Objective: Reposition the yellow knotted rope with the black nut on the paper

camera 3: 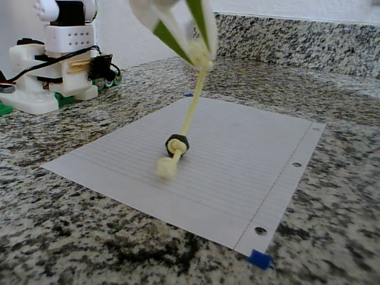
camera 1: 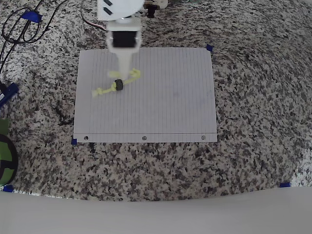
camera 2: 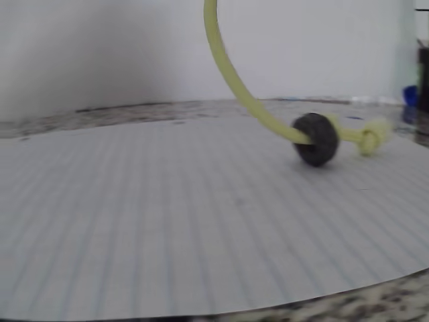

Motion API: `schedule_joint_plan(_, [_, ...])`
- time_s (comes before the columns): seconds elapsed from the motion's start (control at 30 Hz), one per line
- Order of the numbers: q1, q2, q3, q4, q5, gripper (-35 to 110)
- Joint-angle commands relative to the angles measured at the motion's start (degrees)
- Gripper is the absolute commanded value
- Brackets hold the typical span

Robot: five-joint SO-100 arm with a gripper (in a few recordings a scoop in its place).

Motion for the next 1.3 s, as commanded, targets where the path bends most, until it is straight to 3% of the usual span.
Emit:
schedule_joint_plan(0.0, [-3.1, 2.0, 0.8, -2.2, 1.8, 0])
schedule_joint_plan(0.47, [-17.2, 0.7, 10.0, -6.5, 12.6, 1])
schedule_joint_plan(0.57, [-18.3, -0.4, 10.7, -6.6, 13.2, 36])
schedule_joint_plan(0.63, [-18.6, -0.6, 10.8, -6.6, 13.2, 51])
schedule_joint_plan(0.77, [-19.8, -0.6, 10.9, -6.1, 13.2, 63])
schedule_joint_plan(1.03, [-20.7, 1.5, 11.0, -5.9, 12.9, 62])
schedule_joint_plan(1.27, [-12.2, 3.4, 11.0, -4.7, 12.6, 60])
